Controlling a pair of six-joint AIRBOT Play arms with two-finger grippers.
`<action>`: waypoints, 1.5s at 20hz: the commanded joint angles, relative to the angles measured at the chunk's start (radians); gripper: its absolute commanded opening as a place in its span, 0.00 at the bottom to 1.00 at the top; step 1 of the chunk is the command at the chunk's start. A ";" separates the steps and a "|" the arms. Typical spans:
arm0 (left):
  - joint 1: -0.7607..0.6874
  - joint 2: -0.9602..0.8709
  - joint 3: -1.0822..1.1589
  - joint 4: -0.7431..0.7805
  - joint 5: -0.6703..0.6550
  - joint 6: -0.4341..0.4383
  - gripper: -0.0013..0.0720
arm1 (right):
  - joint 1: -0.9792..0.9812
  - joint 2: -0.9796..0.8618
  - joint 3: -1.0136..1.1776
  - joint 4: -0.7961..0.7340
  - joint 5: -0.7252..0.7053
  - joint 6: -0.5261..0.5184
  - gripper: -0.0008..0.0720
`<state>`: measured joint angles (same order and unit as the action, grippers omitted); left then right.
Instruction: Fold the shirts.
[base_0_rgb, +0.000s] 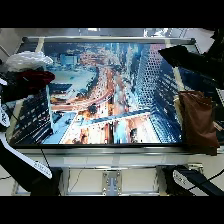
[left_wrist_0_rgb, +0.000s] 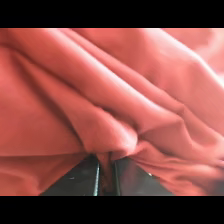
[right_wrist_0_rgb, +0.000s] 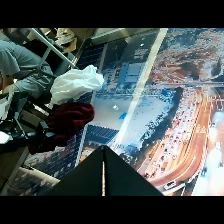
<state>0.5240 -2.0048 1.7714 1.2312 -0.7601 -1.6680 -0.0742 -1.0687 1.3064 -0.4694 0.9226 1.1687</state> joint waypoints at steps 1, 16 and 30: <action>-0.011 0.098 0.002 -0.007 -0.143 0.099 0.04 | 0.000 0.001 0.001 0.011 0.001 -0.001 0.03; -0.892 0.443 -0.019 -0.056 -0.798 0.284 0.04 | 0.000 0.001 0.000 -0.269 0.280 0.000 0.03; -0.991 0.808 -0.210 0.573 -0.679 -0.221 0.98 | -0.001 -0.003 0.000 -0.712 0.287 -0.018 0.05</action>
<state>-0.5316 -1.3346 1.6699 1.7294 -1.4643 -1.7084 -0.0753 -1.0702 1.3064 -1.0775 1.2110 1.1519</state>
